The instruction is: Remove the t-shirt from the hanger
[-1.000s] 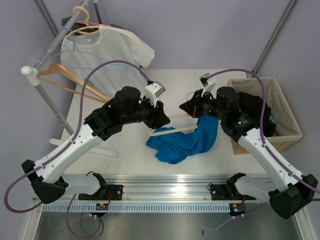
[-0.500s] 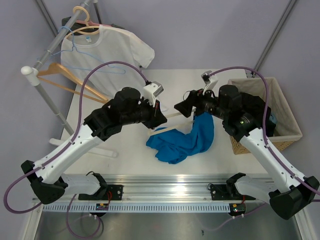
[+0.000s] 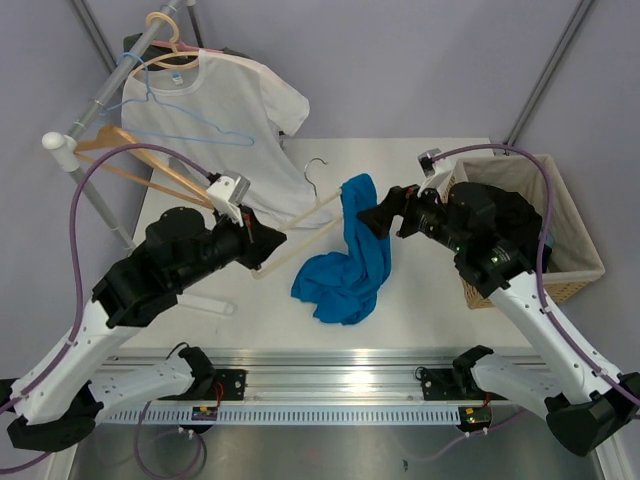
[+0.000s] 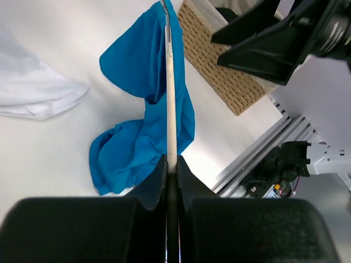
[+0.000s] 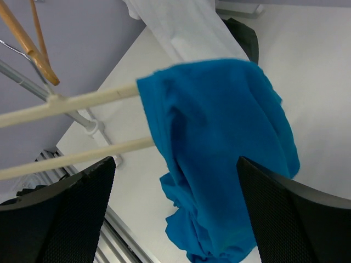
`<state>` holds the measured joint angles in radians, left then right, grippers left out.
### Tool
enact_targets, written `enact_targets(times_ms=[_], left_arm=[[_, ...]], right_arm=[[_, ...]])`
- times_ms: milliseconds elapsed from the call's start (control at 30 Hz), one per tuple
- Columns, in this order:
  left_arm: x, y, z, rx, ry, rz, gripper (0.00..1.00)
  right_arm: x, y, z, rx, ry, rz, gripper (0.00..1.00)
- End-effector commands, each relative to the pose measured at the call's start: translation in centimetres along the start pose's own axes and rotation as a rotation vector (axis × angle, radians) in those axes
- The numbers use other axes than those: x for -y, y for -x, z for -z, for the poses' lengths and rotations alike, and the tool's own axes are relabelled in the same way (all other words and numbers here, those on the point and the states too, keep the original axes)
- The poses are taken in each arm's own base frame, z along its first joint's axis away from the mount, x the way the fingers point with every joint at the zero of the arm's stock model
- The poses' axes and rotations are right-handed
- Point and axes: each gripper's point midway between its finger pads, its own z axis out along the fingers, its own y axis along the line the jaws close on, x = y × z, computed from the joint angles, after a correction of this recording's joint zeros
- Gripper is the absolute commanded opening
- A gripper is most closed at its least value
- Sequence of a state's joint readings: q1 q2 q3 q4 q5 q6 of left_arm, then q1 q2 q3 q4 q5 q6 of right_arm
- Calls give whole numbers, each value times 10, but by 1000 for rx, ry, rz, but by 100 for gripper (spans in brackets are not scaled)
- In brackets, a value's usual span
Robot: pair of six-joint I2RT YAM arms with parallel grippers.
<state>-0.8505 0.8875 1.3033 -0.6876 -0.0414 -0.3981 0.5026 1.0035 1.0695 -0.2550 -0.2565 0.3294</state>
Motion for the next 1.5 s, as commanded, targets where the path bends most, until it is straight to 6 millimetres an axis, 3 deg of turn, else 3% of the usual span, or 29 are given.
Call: enact_targets(times_ms=[0,133,267,300,400,467,500,600,700,733,800,833,867,900,1067,1100,1233,1367,1467], left_arm=[[-3,31,15,152,32,58,0],[-3,44,39,227,24,86,0],[-11,50,57,289,51,123,0],[-11,48,57,289,49,124,0],[-9,47,60,292,34,137,0],[-9,48,61,300,33,143,0],[-8,47,62,301,27,146,0],[-5,47,63,302,4,152,0],[-2,47,67,307,-11,150,0],[-3,47,68,306,-9,147,0],[-7,45,71,313,3,140,0],[-7,44,72,310,5,138,0],[-8,42,72,303,5,136,0],[-8,40,72,297,4,127,0],[-6,26,74,243,-18,97,0],[-4,23,75,230,-31,85,0],[-11,9,80,178,-7,56,0],[-29,2,91,177,74,36,0],[-40,2,101,192,127,23,0]], right_arm=[[2,-19,-7,-17,33,-28,98],[11,-40,-17,-61,27,-51,92],[21,-58,-40,-113,24,-75,70],[21,-61,-45,-122,39,-78,69],[24,-75,-63,-155,66,-87,69],[23,-81,-79,-169,84,-70,75],[25,-84,-84,-175,68,-58,84],[33,-95,-101,-204,19,-51,88],[50,-103,-113,-215,-49,-54,66],[56,-104,-115,-217,-77,-50,45],[75,-101,-114,-221,-160,-54,23],[82,-97,-113,-217,-186,-57,22],[88,-90,-109,-216,-214,-58,2],[105,-81,-104,-197,-277,-67,0],[150,-30,-71,-139,-437,-96,0],[169,-20,-62,-116,-483,-121,0],[202,5,-44,-48,-556,-242,0],[223,19,-29,14,-643,-302,0],[221,29,-26,38,-635,-316,0]])
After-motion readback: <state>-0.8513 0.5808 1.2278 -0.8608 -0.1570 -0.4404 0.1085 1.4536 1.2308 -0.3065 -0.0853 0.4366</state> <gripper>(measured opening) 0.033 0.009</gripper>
